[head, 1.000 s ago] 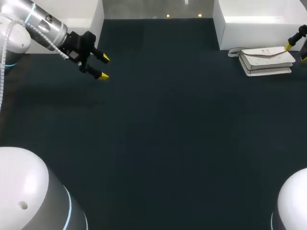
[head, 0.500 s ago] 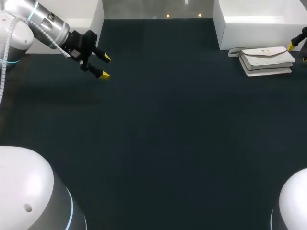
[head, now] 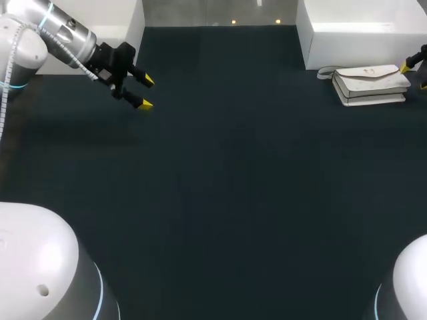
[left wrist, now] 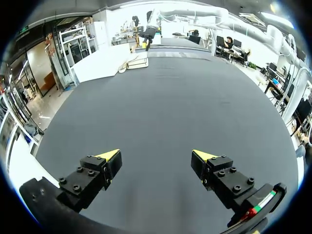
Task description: Pick up the bag, open it, inspect its contents, close it, and place it on the opposite side
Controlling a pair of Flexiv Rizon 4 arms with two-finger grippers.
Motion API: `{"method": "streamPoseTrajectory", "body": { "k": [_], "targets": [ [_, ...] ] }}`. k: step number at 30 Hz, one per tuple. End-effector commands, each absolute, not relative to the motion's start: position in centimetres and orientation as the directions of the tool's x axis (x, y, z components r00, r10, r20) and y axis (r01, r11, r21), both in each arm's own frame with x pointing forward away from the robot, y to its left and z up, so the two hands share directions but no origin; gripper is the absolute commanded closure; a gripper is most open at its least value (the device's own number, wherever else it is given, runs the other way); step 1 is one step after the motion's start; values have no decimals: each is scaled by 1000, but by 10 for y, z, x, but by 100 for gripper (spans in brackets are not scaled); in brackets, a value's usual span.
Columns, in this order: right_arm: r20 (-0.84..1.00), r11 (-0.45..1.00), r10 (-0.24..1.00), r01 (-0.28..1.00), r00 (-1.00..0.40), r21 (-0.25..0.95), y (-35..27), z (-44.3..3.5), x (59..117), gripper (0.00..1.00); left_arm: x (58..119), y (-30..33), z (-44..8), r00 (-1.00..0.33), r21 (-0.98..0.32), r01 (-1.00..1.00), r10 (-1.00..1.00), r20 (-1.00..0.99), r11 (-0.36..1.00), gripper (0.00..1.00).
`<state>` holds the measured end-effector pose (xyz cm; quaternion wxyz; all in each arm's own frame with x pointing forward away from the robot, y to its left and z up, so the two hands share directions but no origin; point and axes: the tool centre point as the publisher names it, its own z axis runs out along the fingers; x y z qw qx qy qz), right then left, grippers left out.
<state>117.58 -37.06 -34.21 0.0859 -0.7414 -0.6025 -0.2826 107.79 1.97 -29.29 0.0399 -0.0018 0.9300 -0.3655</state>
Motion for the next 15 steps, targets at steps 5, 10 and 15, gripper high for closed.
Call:
{"method": "streamPoseTrajectory", "body": {
  "k": [5,10,15],
  "targets": [
    [623,-148,776,989,102,23,-381,-358,1209,0,1079,20,-294,-997,-682,27,-32,-74,731,0],
    [630,-145,770,989,99,21,-380,-360,1219,0,1079,20,-294,-997,-682,27,-32,-74,731,0],
    [632,-134,768,991,98,9,-381,-361,1223,12,1079,20,-294,-997,-682,27,-32,-74,731,0]
  ]
}}
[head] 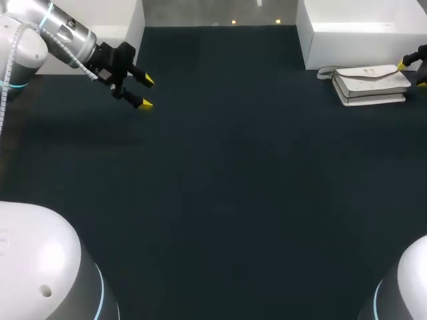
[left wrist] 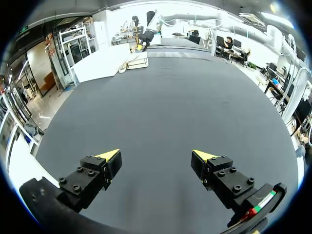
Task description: Pick up the bag, open it, inspect its contents, close it, and place it on the opposite side
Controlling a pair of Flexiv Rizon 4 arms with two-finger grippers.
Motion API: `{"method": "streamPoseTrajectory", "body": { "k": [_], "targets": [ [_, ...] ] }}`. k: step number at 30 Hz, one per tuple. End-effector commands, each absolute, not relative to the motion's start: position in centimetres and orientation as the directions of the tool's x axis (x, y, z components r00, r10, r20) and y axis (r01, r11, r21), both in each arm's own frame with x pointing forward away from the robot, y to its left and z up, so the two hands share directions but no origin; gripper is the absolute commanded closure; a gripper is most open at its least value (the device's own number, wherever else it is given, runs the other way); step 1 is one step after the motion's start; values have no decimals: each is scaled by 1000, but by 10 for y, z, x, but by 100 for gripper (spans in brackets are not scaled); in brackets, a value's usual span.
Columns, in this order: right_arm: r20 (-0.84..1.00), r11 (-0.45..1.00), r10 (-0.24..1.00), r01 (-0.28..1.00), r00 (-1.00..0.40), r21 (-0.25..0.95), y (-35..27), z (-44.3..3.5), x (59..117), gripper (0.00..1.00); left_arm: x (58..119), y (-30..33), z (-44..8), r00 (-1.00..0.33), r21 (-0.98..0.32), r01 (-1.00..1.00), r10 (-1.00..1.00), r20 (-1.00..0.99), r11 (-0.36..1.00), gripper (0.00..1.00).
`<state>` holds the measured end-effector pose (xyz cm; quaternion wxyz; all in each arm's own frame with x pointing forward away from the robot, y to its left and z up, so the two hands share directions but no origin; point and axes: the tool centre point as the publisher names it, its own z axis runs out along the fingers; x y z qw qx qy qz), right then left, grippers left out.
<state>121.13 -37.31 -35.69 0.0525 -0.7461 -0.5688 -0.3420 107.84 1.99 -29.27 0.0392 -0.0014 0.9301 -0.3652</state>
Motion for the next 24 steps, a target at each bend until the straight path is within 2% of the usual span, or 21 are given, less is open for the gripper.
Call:
{"method": "streamPoseTrajectory", "body": {
  "k": [1,3,5,19,22,24],
  "targets": [
    [633,-131,768,991,99,4,-381,-362,1223,19,1079,20,-294,-997,-682,27,-32,-74,731,0],
    [635,-126,766,992,101,-5,-381,-364,1224,31,1079,20,-294,-997,-682,27,-32,-74,731,0],
    [637,-121,765,993,100,-11,-381,-365,1225,50,1079,20,-294,-997,-682,27,-32,-74,731,0],
    [650,-70,756,997,72,-29,-368,-369,1227,55,1079,20,-294,-997,-682,27,-32,-74,731,0],
    [652,-64,756,998,66,-27,-366,-368,1226,57,1079,20,-294,-997,-682,27,-32,-74,731,0],
    [654,-61,754,998,63,-25,-364,-366,1224,63,1079,20,-294,-997,-682,27,-32,-74,731,0]
  ]
}}
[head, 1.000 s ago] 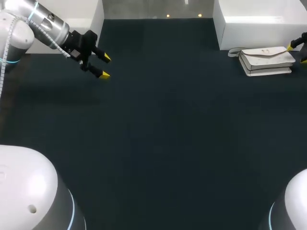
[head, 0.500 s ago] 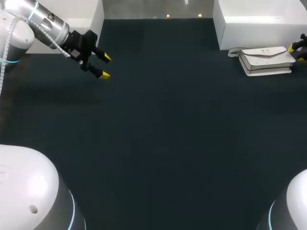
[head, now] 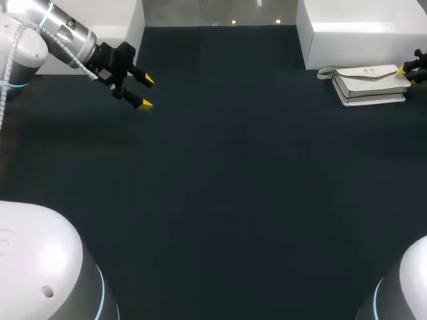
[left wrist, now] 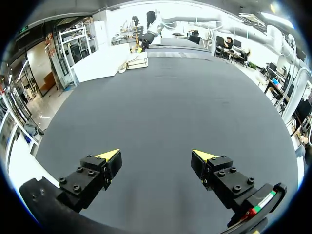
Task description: Pick up the bag, open it, inspect its contents, close it, and place it on the opposite side
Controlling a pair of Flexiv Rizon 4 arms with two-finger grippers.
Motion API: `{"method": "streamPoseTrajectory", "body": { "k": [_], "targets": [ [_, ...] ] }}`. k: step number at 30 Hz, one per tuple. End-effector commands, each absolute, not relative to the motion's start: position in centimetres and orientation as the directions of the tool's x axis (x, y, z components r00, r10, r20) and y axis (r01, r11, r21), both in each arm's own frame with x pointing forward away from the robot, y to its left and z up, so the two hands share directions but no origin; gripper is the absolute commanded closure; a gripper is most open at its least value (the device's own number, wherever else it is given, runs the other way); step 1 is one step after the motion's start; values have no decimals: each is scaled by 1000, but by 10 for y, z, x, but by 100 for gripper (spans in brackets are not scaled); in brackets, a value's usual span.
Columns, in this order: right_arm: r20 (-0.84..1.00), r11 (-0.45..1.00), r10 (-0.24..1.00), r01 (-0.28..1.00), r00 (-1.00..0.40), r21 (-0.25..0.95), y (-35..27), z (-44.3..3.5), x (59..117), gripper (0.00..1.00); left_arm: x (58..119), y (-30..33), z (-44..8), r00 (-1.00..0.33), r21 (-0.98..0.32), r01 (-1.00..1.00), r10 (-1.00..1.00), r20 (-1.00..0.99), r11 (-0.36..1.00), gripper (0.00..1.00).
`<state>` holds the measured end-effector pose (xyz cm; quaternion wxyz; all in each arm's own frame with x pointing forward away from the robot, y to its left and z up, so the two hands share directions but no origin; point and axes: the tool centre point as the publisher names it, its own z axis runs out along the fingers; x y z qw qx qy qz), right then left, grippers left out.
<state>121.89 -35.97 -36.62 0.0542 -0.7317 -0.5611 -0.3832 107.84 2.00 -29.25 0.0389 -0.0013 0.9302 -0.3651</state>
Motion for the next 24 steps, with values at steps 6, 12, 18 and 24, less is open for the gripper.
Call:
{"method": "streamPoseTrajectory", "body": {
  "k": [6,12,18,24],
  "targets": [
    [659,-45,750,999,54,-30,-360,-364,1219,67,1079,20,-294,-997,-682,27,-32,-74,731,0],
    [682,-26,730,999,48,-42,-353,-367,1215,70,1079,20,-294,-997,-682,27,-32,-74,731,0],
    [699,-11,714,999,40,-46,-347,-367,1212,81,1079,20,-294,-997,-682,27,-32,-74,731,0],
    [721,3,692,999,36,-52,-342,-370,1208,99,1079,20,-294,-997,-682,27,-32,-74,731,0]
  ]
}}
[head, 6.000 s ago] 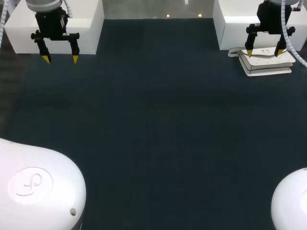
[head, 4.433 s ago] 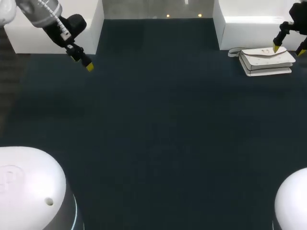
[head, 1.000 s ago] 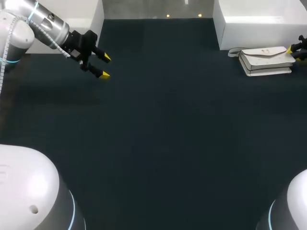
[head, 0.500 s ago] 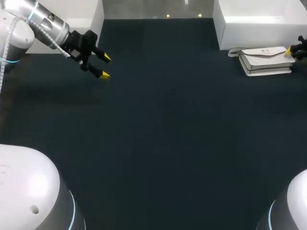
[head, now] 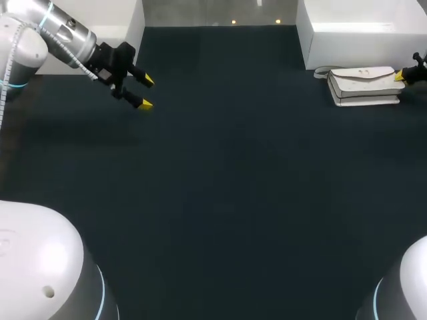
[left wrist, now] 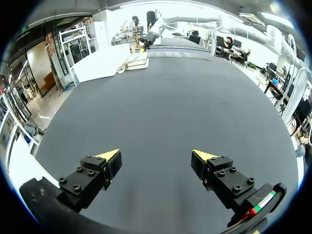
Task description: Pick up the bag, open it, inspect its contents, close it, and place it on the opposite side
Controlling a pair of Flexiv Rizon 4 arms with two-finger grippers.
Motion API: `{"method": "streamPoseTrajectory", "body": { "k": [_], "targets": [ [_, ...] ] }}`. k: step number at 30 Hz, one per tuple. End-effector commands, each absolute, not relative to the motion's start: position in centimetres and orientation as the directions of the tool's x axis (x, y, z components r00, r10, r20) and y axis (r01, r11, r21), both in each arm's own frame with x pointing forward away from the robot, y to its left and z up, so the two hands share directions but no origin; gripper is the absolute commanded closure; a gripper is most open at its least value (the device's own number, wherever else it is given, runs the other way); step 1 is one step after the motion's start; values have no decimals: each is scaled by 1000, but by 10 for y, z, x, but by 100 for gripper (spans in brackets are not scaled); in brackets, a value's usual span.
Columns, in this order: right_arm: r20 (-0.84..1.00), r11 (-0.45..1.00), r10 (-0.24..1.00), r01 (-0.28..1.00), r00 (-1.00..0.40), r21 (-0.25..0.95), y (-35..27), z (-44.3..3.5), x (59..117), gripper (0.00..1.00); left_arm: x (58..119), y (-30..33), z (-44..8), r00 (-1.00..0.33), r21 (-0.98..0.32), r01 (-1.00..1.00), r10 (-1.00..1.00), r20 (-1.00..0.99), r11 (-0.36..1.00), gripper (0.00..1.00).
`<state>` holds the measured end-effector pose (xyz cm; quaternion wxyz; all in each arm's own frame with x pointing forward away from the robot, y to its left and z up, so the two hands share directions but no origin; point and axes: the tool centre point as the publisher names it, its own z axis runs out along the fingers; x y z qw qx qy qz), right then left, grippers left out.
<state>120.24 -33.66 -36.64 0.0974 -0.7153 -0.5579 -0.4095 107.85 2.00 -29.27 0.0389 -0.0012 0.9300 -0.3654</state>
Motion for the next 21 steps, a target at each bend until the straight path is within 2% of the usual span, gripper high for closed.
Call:
{"method": "streamPoseTrajectory", "body": {
  "k": [1,2,3,4,5,7,8,9,15,19,21],
  "targets": [
    [721,4,692,999,36,-53,-341,-371,1207,85,1079,20,-294,-997,-682,27,-32,-74,731,0],
    [722,7,691,999,32,-52,-341,-371,1207,62,1079,20,-294,-997,-682,27,-32,-74,731,0],
    [723,9,690,999,32,-52,-341,-371,1207,51,1079,20,-294,-997,-682,27,-32,-74,731,0],
    [726,12,687,999,29,-52,-341,-371,1206,23,1079,20,-294,-997,-682,27,-32,-74,731,0],
    [730,15,683,999,27,-51,-340,-371,1206,18,1079,20,-294,-997,-682,27,-32,-74,731,0],
    [735,17,677,999,26,-51,-341,-371,1206,33,1079,20,-294,-997,-682,27,-32,-74,731,0],
    [740,18,672,999,26,-51,-341,-371,1206,46,1079,20,-294,-997,-682,27,-32,-74,731,0],
    [741,18,671,999,25,-50,-341,-370,1206,54,1079,20,-294,-997,-682,27,-32,-74,731,0],
    [754,44,657,998,11,-54,-336,-368,1205,73,1079,20,-294,-997,-682,27,-32,-74,731,0],
    [758,62,653,996,9,-65,-332,-370,1202,79,1079,20,-294,-997,-682,27,-32,-74,731,0],
    [762,74,648,995,6,-70,-330,-371,1201,79,1079,20,-294,-997,-682,27,-32,-74,731,0]
  ]
}}
